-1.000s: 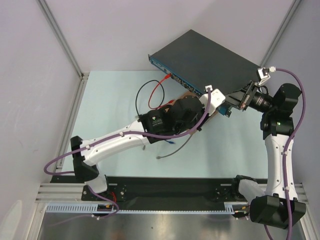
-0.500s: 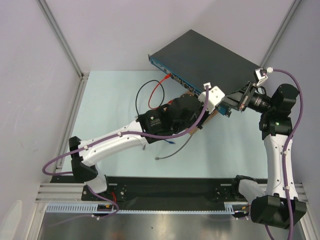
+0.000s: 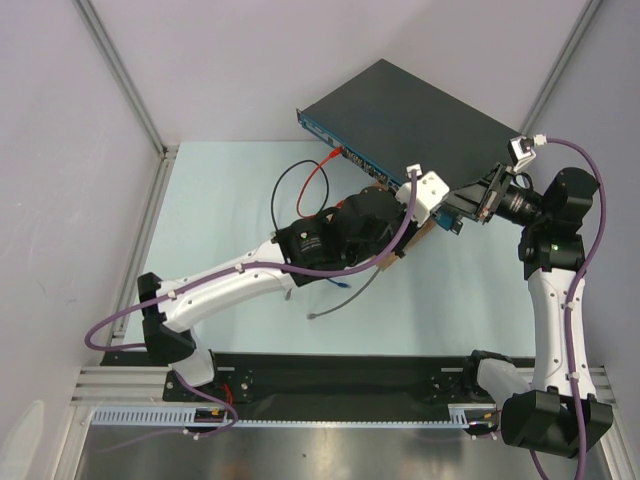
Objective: Insert the plug into the switch port
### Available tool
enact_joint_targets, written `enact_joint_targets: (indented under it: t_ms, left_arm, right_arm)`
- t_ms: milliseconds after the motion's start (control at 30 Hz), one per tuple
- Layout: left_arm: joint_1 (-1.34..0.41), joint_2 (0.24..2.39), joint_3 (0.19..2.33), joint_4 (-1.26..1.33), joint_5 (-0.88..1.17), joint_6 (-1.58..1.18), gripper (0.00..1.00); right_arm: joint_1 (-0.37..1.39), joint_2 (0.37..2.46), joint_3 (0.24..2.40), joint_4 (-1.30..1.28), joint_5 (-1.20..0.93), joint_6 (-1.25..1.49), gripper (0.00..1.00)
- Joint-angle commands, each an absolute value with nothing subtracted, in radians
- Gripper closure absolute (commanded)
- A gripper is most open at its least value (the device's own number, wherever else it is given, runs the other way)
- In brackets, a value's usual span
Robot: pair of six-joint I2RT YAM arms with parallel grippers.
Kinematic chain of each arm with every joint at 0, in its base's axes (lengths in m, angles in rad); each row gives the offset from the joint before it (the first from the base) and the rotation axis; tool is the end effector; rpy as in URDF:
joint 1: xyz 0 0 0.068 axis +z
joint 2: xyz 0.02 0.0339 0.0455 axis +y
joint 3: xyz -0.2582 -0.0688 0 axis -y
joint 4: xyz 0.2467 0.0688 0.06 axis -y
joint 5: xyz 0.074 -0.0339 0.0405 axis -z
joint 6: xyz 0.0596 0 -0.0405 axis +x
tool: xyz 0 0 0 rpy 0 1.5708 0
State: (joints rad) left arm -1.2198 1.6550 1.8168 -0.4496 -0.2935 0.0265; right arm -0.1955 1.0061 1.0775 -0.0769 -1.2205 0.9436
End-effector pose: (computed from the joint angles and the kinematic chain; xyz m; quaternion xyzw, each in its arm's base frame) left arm 0.1541 -0.3708 0.4325 0.3915 0.6947 -0.2357 0.5555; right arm 0.2248 0.0126 0.4085 -0.0270 0.7073 0.5894 0.3895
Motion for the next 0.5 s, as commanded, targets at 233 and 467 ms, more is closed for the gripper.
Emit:
enact_joint_targets:
  t_ms: [233,467]
  left_arm:
    - [-1.204,1.626,1.855,-0.425,-0.241,0.025,1.0]
    - [-1.187,1.716,2.075,-0.802,-0.14,-0.066,1.0]
  right_arm:
    - [-0.19,1.0,1.092,-0.078,-1.249,0.941,0.9]
    - [-0.276,1.014,1.247,-0.386,-1.169,0.645,0.07]
